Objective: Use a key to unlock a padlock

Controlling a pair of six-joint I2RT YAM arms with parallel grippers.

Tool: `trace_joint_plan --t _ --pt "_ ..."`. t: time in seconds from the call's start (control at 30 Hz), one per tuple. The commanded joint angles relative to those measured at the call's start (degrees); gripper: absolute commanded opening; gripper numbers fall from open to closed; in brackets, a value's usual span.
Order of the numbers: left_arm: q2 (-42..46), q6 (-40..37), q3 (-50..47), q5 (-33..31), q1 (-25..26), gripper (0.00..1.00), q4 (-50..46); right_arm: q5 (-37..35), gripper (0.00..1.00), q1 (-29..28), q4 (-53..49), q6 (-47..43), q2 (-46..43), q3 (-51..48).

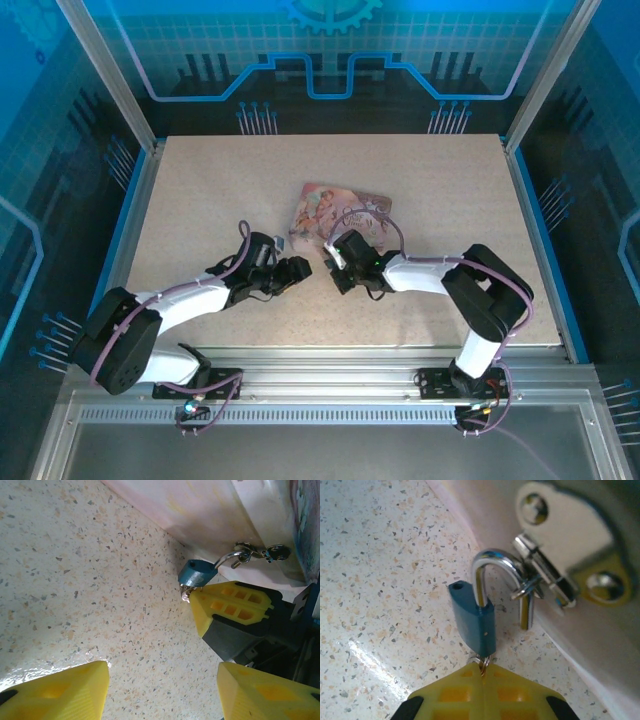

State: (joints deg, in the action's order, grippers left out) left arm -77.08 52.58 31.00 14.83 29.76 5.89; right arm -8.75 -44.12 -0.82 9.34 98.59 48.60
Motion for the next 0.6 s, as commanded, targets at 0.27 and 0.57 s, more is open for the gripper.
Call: trace_joint_plan --t 0.27,0.57 --pt "0.35 0.92 -0.86 0.32 -0.49 0.6 0.88 -0.3 0.0 0.44 -6.23 -6.79 -6.07 0.1" --pt "0.42 0.79 -1.21 0.44 -0.54 0.6 1.14 0.12 0.0 1.4 -8.0 -7.44 -7.27 -0.46"
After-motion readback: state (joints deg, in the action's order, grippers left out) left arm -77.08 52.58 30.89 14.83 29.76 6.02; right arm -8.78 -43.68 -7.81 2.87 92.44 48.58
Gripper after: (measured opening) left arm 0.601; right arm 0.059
